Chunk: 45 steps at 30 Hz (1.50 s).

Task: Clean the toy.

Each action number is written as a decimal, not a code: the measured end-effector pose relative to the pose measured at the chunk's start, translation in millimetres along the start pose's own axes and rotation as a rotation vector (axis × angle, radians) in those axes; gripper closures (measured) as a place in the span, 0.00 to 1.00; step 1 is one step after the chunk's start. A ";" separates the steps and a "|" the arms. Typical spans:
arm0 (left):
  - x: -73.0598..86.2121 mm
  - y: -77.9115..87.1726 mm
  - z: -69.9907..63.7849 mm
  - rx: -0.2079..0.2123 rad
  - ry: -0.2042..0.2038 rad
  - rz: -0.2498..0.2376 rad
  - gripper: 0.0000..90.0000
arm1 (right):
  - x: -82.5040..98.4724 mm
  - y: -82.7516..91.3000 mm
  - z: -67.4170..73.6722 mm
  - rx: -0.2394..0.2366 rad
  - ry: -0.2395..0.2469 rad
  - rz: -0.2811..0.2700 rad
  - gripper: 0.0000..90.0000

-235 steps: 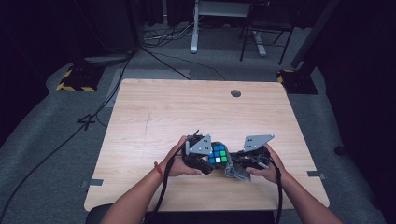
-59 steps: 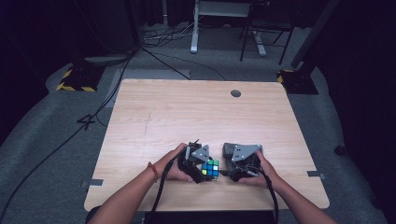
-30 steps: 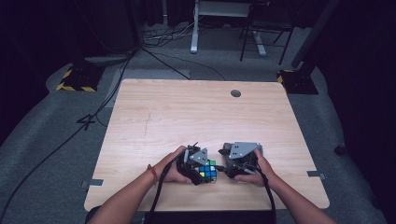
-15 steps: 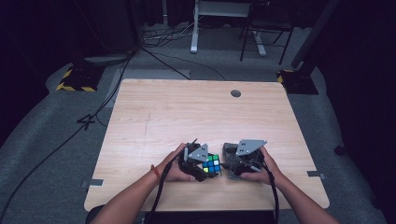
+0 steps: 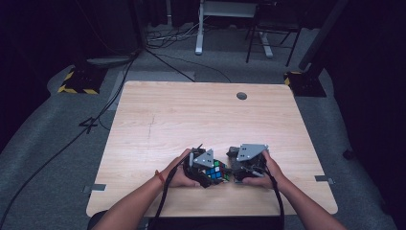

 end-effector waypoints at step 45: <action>28.6 12.1 0.0 -0.070 0.014 0.121 0.32 | -40.5 -31.6 23.9 -0.064 0.053 -0.018 0.40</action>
Point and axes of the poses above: each handheld gripper's, and its own axes: y roughly backward along the jaws, x roughly out of its underside, z roughly to its left, the point moved 6 cm from there along -y, roughly forward along the jaws, and after that the axes turned 5 degrees about z, right-handed, at the moved point
